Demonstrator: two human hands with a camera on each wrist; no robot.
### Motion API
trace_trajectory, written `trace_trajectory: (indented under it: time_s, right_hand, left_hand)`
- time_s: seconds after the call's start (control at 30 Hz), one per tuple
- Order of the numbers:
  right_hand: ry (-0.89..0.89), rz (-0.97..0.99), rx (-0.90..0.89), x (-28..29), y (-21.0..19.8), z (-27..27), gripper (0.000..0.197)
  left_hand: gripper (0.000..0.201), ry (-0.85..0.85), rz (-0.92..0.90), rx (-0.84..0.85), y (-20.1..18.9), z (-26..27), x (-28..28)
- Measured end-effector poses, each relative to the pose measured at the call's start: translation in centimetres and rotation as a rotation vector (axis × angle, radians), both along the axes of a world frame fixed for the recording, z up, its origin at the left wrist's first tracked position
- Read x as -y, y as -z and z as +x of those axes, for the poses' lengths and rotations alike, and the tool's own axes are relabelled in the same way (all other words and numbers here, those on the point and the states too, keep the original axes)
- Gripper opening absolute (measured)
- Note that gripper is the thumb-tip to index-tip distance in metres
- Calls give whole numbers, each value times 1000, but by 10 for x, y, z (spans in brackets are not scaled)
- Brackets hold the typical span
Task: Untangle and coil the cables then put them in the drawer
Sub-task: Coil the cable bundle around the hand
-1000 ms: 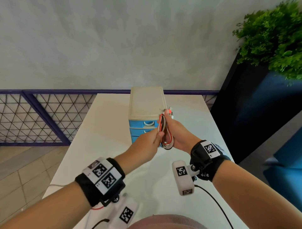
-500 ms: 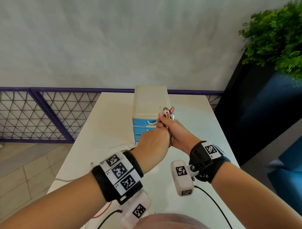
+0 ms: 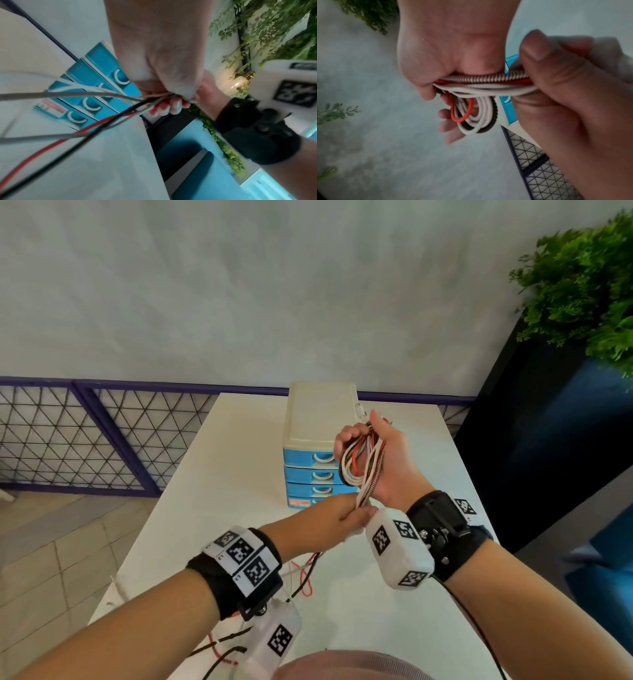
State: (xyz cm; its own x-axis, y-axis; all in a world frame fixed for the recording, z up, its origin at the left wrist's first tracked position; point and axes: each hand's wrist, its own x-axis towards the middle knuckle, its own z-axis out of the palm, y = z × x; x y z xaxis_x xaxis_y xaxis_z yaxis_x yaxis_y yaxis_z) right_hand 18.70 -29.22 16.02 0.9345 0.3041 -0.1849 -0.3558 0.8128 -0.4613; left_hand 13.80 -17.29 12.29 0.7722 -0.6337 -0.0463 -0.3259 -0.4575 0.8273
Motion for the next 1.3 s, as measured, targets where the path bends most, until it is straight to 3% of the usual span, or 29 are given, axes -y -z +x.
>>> trace_trajectory:
  time_s: [0.1, 0.23, 0.47, 0.63, 0.67, 0.83, 1.0, 1.1, 1.3]
  right_hand:
    - [66, -1, -23, 4, -4, 4, 37]
    - [157, -68, -55, 16, 2, 8, 43]
    - [196, -192, -28, 48, 5, 16, 38]
    - [192, -461, -8, 51, 2, 14, 32]
    - [203, -541, -3, 49, 1, 14, 31]
    - [152, -855, 78, 42, 5, 9, 22]
    - [-138, -1103, 179, 35, 8, -1, 18]
    - [-316, -1002, 133, 30, 8, -10, 25]
    - [-602, -708, 69, 28, 14, -18, 36]
  left_hand:
    - [35, 21, -29, -66, 11, 3, -8]
    - [29, 24, -89, -277, 16, 11, -18]
    - [24, 72, -18, -362, 20, 22, -40]
    - [41, 53, -157, -646, 8, 26, -46]
    - [42, 20, -121, -596, 7, 29, -47]
    - [32, -121, 317, 20, -2, 45, -49]
    - [14, -78, 326, 316, -23, 42, -36]
    - [14, -36, 298, 407, -25, 43, -36]
    - [15, -51, 214, 370, -36, 39, -31]
